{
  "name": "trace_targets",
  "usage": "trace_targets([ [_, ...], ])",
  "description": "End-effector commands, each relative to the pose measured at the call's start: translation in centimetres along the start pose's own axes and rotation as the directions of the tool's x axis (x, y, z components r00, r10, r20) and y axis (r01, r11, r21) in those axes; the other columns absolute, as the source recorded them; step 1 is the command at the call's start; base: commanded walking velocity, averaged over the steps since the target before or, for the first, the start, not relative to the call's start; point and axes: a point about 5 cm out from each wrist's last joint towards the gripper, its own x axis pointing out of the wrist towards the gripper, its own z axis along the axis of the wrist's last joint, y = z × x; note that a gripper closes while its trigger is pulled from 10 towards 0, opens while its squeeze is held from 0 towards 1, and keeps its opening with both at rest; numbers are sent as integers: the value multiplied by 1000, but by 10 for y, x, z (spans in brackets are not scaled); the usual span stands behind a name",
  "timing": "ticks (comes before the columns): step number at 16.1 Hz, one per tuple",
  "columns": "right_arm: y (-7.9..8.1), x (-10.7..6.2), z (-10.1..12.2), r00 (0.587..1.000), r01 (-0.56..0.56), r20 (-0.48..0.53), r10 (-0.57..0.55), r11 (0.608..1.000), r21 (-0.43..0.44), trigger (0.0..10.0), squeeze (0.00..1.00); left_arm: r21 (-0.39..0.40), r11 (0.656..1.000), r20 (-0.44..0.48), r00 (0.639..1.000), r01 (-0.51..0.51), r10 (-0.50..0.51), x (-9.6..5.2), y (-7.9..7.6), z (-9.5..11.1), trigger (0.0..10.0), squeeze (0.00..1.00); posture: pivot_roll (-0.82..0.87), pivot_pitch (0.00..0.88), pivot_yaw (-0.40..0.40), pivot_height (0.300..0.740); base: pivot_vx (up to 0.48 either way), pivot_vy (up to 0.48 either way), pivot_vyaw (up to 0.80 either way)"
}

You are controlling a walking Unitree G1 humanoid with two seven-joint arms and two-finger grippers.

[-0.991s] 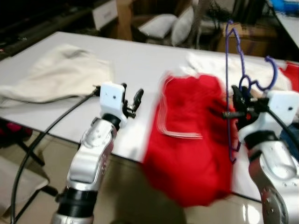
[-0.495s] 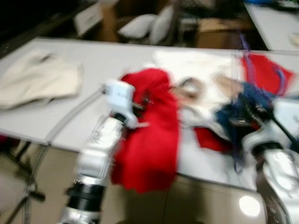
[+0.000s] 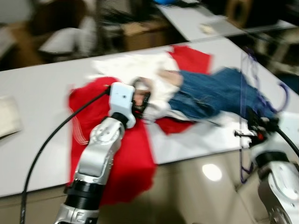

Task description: Hang hanger

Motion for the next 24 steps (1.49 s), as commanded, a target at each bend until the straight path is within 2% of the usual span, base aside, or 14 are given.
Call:
trace_targets([
  [1,-2,1,0,1000,-28,-13,27,999,-29,10000,0,-25,1000,1,1000,-2,2,-1,-4,-1,10000,0,-90,29,78,740,0,0,0],
  [3,-1,1,-3,996,-85,-39,83,995,-54,10000,0,-50,998,3,999,-34,34,0,-4,-2,10000,0,-88,35,52,740,0,480,0],
  [4,-5,2,-7,996,-80,-51,77,996,-49,10000,0,-44,998,-4,999,-41,41,-1,-7,-2,10000,0,-79,37,41,740,0,0,0],
  [6,-12,5,-15,995,-56,-83,54,998,-13,10000,0,-23,1000,22,1000,-9,10,-5,-14,-1,10000,0,-61,40,27,740,0,0,0],
  [9,-10,7,-21,994,-54,-94,51,998,-26,10000,0,49,999,1,1000,16,-16,-6,-12,-4,10000,0,-59,35,45,740,0,0,0],
  [13,-14,3,-20,996,-19,-84,17,1000,-19,10000,0,13,999,24,999,35,-36,-1,-10,-2,10000,0,-79,26,73,740,0,0,-573],
  [15,-20,2,-19,997,-4,-78,2,1000,-27,10000,0,1,998,19,998,59,-59,1,-18,-3,10000,0,-82,27,73,740,126,0,-800],
  [17,-18,3,-17,998,-14,-66,12,999,-35,10000,0,0,998,18,998,59,-59,0,-18,-4,10000,0,-87,28,75,740,257,0,-353],
  [19,-15,2,-15,996,-65,-57,61,995,-74,10000,0,27,999,21,999,46,-47,1,-12,-5,10000,0,-94,27,77,740,257,0,0],
  [21,-16,2,-15,996,-69,-58,64,995,-77,10000,0,46,998,27,999,40,-41,1,-10,-4,10000,0,-90,26,73,740,257,0,0],
  [22,-16,3,-15,996,-68,-57,64,995,-77,10000,0,61,996,44,997,58,-61,1,-9,-1,10000,0,-91,25,72,740,0,0,0],
  [23,-16,4,-14,996,-69,-54,65,995,-76,10000,0,99,988,60,990,118,-124,0,-8,2,10000,0,-90,24,71,740,0,0,0],
  [24,-15,5,-14,996,-72,-51,68,994,-78,10000,0,111,969,83,970,220,-230,-3,-10,5,10000,1000,-90,24,71,740,0,0,0],
])
